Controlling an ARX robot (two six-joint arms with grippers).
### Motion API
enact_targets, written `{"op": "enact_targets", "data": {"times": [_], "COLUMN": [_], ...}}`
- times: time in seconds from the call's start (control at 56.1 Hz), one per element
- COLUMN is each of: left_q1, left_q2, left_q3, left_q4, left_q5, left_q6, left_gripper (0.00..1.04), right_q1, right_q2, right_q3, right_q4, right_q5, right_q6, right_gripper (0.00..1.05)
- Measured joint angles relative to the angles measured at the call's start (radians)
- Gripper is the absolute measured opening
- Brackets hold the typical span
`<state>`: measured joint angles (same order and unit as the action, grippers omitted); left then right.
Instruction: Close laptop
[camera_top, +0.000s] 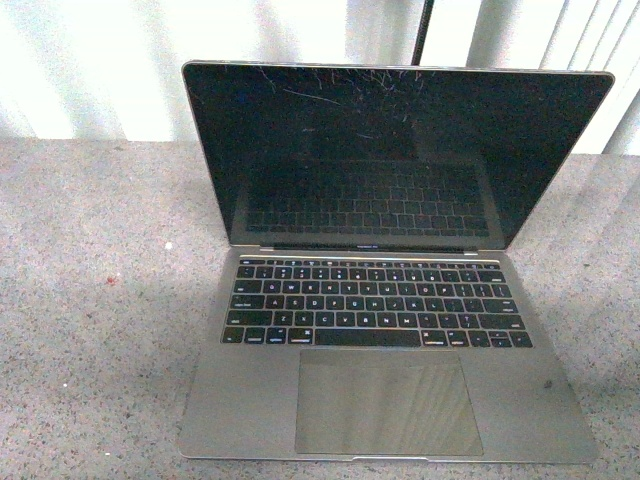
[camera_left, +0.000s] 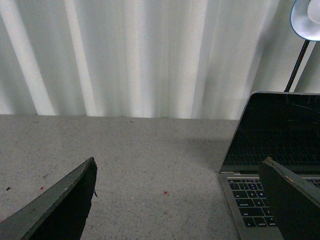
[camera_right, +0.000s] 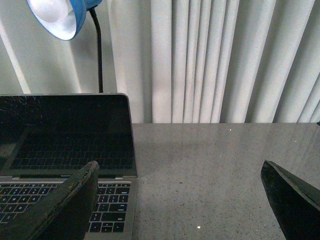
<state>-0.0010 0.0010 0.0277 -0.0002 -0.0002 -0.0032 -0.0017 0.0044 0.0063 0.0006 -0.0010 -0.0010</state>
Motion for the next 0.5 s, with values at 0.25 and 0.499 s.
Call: {"op": "enact_targets", "data": {"times": [0.25, 0.499], "left_q1": [0.000, 0.000], "left_q2": [0.000, 0.000], "left_q3": [0.000, 0.000], "left_q4": [0.000, 0.000], "left_q5": [0.000, 0.000], "left_q6": [0.000, 0.000], "left_gripper": [0.98, 0.98], "right_q1": [0.000, 0.000], "right_q2": [0.000, 0.000], "right_q3": [0.000, 0.000], "right_q4": [0.000, 0.000], "right_q5": [0.000, 0.000], "right_q6": [0.000, 0.000], "right_gripper": [0.97, 0.97]}}
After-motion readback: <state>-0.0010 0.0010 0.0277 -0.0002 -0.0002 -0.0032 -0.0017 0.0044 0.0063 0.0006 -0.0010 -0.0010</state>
